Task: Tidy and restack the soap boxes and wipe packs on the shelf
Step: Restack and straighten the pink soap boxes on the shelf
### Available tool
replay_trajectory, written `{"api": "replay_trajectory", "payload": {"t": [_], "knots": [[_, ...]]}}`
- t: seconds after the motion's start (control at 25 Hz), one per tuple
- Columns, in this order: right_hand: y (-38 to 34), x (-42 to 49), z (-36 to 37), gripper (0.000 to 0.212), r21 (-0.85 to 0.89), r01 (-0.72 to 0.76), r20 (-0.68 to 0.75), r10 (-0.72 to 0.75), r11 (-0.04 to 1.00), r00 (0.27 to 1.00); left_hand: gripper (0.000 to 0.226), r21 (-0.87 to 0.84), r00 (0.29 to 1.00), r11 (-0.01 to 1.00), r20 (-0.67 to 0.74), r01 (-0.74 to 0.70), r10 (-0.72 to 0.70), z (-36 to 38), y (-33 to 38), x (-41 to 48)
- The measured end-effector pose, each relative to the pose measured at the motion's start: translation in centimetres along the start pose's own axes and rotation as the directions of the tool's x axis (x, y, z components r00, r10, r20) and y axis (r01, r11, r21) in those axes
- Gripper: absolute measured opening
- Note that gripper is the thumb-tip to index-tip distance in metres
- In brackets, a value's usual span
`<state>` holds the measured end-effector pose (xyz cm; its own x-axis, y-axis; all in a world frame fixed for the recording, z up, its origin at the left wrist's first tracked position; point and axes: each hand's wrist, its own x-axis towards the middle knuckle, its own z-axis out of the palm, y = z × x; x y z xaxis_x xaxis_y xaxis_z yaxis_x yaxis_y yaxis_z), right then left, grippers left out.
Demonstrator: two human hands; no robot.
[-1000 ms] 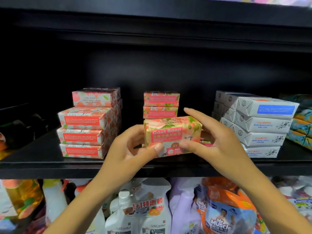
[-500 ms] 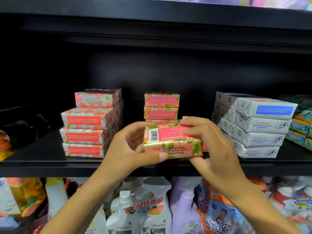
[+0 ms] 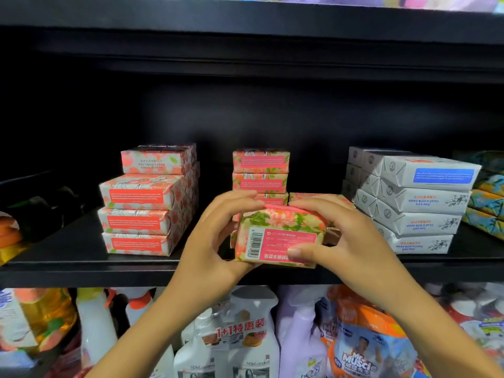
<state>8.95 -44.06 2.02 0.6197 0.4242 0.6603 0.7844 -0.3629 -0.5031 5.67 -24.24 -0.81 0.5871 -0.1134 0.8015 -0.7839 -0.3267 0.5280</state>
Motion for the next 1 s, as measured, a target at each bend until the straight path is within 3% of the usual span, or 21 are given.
{"api": "replay_trajectory", "payload": {"t": [0.12, 0.28, 0.48, 0.6, 0.8, 0.92, 1.0], "knots": [[-0.2, -0.6, 0.5, 0.048, -0.058, 0.115, -0.106, -0.120, 0.992, 0.987, 0.082, -0.090, 0.982, 0.979, 0.054, 0.184, -0.179, -0.1, 0.0, -0.3], [0.2, -1.1, 1.5, 0.043, -0.239, 0.267, -0.226, -0.321, 0.934, 0.920, 0.068, -0.242, 0.941, 0.910, 0.036, 0.336, -0.337, 0.2, 0.3, -0.5], [0.9, -1.0, 1.8, 0.049, -0.369, 0.342, -0.232, -0.441, 0.864, 0.867, 0.059, -0.323, 0.949, 0.896, 0.026, 0.305, -0.314, 0.8, 0.8, -0.3], [1.2, -1.0, 1.5, 0.049, -0.404, 0.340, -0.137, -0.424, 0.849, 0.895, 0.060, -0.326, 0.962, 0.908, 0.013, 0.263, -0.274, 0.8, 0.5, -0.3], [1.6, -0.9, 0.3, 0.070, -0.388, 0.298, 0.059, -0.299, 0.872, 0.952, 0.068, -0.225, 0.985, 0.959, 0.056, 0.174, -0.166, 0.7, 0.4, 0.0], [1.7, -0.7, -0.3, 0.068, -0.444, 0.319, 0.068, -0.324, 0.837, 0.944, 0.070, -0.098, 0.993, 0.989, 0.037, 0.112, -0.109, 1.1, 0.0, 0.1], [1.9, -0.3, -1.2, 0.069, -0.469, 0.300, 0.028, -0.326, 0.830, 0.945, 0.065, 0.025, 0.991, 0.992, -0.052, 0.126, -0.125, 0.7, -0.5, -0.1]]}}
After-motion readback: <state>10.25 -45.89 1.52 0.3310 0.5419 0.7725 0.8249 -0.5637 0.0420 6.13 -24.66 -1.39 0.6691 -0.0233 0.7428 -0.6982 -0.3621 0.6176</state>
